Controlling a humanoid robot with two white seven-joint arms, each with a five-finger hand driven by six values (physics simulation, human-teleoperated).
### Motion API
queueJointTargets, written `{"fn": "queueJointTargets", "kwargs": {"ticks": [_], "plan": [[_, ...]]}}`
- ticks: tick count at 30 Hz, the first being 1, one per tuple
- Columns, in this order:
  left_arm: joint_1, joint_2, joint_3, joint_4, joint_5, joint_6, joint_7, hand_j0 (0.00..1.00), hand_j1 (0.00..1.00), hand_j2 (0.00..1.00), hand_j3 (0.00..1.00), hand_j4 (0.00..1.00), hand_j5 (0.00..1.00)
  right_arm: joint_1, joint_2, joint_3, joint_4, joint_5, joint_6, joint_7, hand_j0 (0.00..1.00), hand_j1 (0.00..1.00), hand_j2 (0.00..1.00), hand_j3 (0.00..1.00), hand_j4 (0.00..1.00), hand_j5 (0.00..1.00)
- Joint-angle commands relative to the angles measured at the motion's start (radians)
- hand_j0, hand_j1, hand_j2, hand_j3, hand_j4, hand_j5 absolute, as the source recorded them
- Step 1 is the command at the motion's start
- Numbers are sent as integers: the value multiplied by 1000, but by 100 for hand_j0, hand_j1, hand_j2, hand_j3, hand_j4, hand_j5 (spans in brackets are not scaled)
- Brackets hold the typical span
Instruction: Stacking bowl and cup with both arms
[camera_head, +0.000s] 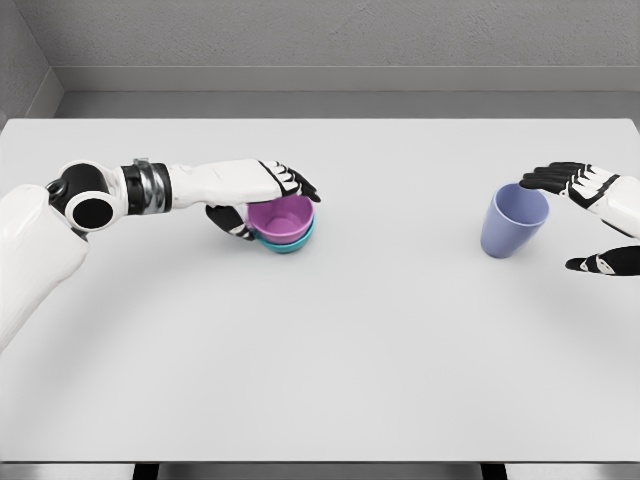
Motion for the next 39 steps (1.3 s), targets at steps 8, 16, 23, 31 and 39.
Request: {"fn": "queueJointTargets", "kwargs": {"ticks": [8,16,23,31,39], "plan": [[-15,12,15,1,22,3,1,100,100,100,100,100,100,0,-3,-1,0,-7,1,-1,100,100,100,100,100,100],[3,266,67,-3,189,3,1,100,100,100,100,100,100,0,-9,-9,0,-12,1,-5,100,100,100,100,100,100],[92,406,140,1,249,3,1,100,100,100,100,100,100,-18,-11,-103,0,-10,59,130,100,100,100,100,100,100],[123,412,162,15,249,3,1,100,100,100,100,100,100,-195,-8,-100,0,-12,105,515,100,100,100,100,100,100],[167,411,163,-9,251,3,1,100,100,100,100,100,100,-402,57,106,23,-1,202,515,100,100,100,100,100,100]]}}
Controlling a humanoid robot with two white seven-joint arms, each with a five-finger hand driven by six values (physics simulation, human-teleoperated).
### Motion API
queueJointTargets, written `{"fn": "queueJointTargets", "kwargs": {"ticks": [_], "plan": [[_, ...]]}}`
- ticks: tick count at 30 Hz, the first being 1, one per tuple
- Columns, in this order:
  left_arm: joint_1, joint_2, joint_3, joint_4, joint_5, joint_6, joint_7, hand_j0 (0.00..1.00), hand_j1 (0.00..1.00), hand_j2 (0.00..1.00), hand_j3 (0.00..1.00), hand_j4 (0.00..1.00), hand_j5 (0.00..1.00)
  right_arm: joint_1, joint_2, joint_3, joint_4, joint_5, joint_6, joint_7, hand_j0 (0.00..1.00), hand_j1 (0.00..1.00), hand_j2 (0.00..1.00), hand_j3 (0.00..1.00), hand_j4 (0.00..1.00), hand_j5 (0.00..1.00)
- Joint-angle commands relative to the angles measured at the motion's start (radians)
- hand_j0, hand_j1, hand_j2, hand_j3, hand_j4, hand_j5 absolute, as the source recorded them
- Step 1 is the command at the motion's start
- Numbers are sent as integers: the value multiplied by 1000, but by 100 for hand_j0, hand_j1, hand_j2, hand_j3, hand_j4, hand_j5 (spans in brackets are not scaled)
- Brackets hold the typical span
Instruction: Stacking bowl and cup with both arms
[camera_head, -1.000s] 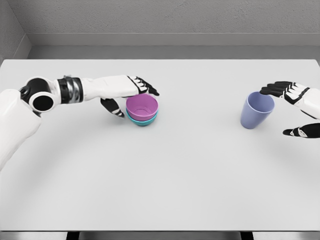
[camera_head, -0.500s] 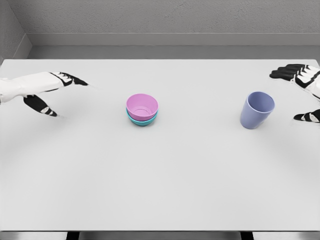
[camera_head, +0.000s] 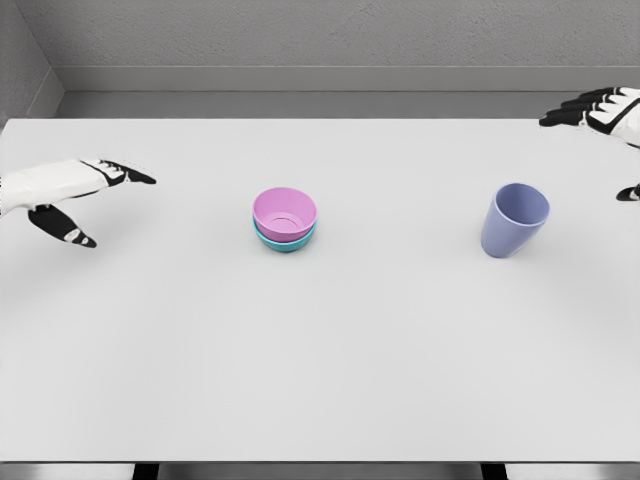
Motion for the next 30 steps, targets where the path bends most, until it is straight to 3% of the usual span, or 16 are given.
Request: {"fn": "queueJointTargets", "kwargs": {"ticks": [1,4,10,13,19,21,30], "plan": [[1,7,3,-25,10,3,0,100,100,100,100,100,100,-9,39,163,29,5,32,4,100,100,100,100,100,100],[40,21,40,-51,10,3,0,100,100,100,100,100,100,-29,40,228,21,5,29,4,100,100,100,100,100,100],[51,28,51,-53,10,3,0,100,100,100,100,100,100,-29,42,229,29,5,34,4,100,100,100,100,100,100],[51,28,51,-53,10,3,0,100,100,100,100,100,100,-58,68,242,83,5,36,4,100,100,100,100,100,100],[52,35,52,-53,10,3,0,100,100,100,100,100,100,-189,117,392,173,30,34,4,100,100,100,100,100,100],[55,36,52,-54,10,3,0,100,100,100,100,100,100,-190,116,397,189,30,33,4,100,100,100,100,100,100],[176,76,173,-142,22,3,0,100,100,100,100,100,100,-192,119,409,221,30,31,4,100,100,100,100,100,100]]}}
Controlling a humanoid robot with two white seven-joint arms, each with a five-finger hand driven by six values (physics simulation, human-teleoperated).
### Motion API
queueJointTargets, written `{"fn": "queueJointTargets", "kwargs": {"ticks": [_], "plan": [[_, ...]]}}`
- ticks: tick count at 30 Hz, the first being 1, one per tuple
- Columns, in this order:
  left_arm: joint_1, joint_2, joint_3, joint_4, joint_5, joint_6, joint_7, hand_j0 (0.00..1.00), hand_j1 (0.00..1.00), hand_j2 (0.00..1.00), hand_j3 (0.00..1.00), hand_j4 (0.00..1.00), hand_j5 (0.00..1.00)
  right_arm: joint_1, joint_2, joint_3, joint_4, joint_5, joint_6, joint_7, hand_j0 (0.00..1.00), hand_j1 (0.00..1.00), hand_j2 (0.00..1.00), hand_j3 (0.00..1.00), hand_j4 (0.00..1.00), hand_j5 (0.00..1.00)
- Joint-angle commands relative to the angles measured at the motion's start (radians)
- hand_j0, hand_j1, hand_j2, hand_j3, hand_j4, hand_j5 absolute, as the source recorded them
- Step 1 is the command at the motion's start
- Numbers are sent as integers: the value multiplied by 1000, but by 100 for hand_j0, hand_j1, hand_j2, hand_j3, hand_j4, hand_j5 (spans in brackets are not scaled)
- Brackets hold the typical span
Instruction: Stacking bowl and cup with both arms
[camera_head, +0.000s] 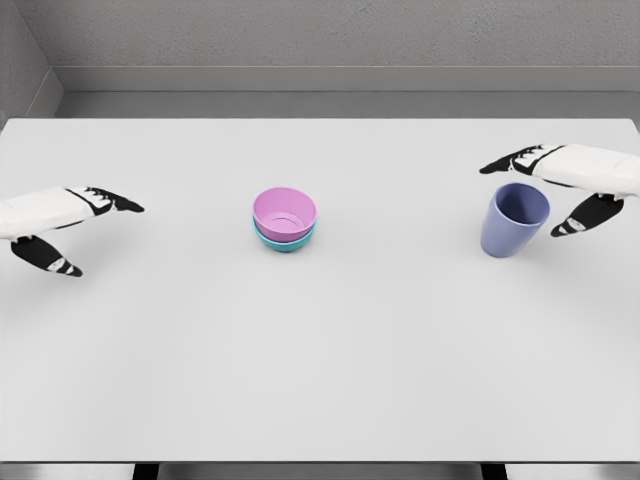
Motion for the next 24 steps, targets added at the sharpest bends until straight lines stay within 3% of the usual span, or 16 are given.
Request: {"fn": "queueJointTargets", "kwargs": {"ticks": [1,7,13,24], "plan": [[2,12,36,-19,14,3,1,100,100,100,100,100,100,0,2,17,19,-4,3,0,100,100,100,100,100,100],[17,12,44,-18,12,3,1,100,100,100,100,100,100,-54,48,77,100,-3,3,0,100,100,100,100,100,100],[22,12,44,-18,9,3,1,100,100,100,100,100,100,-54,59,85,137,9,3,0,100,100,100,100,100,100],[23,9,44,-18,5,3,1,100,100,100,100,100,100,-71,76,106,154,11,3,0,100,100,100,100,100,100]]}}
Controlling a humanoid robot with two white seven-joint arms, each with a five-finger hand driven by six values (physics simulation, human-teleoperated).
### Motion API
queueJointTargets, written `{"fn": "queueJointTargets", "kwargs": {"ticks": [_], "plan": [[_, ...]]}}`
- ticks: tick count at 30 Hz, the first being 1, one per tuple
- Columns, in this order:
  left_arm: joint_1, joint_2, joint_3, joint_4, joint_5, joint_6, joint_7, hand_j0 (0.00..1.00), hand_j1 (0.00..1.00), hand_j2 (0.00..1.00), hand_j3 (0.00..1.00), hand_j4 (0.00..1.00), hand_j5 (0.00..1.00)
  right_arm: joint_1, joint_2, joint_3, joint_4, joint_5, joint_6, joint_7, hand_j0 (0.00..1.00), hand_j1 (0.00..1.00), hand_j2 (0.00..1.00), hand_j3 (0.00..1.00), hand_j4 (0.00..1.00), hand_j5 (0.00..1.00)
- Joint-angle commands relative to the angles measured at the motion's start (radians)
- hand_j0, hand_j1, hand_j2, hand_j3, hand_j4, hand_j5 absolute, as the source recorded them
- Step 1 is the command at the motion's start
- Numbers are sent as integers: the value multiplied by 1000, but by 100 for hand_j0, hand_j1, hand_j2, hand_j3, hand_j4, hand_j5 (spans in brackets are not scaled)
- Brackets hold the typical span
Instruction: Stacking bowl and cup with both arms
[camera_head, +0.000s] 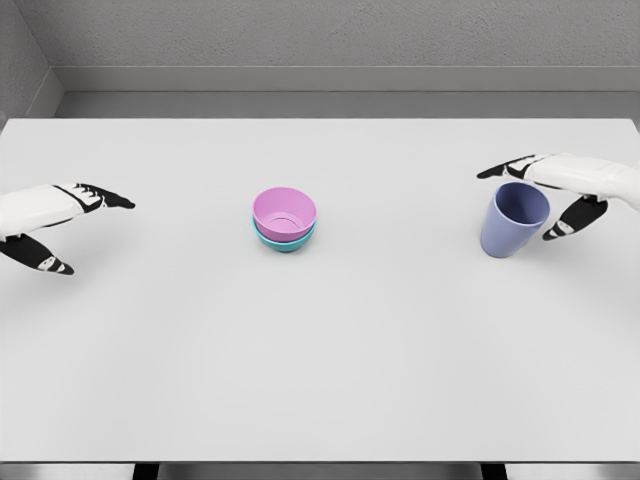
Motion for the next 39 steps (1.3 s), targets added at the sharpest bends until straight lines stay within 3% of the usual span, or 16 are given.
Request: {"fn": "queueJointTargets", "kwargs": {"ticks": [1,14,39], "plan": [[0,1,0,0,6,3,0,100,100,100,100,100,100,0,2,13,1,-4,2,0,100,100,100,100,100,100],[6,-3,0,0,3,3,0,100,100,100,100,100,100,-2,8,31,1,-4,2,0,75,75,75,75,75,75],[6,1,0,4,2,3,0,100,100,100,100,100,100,-57,12,22,-15,-3,-6,0,75,75,75,75,75,75]]}}
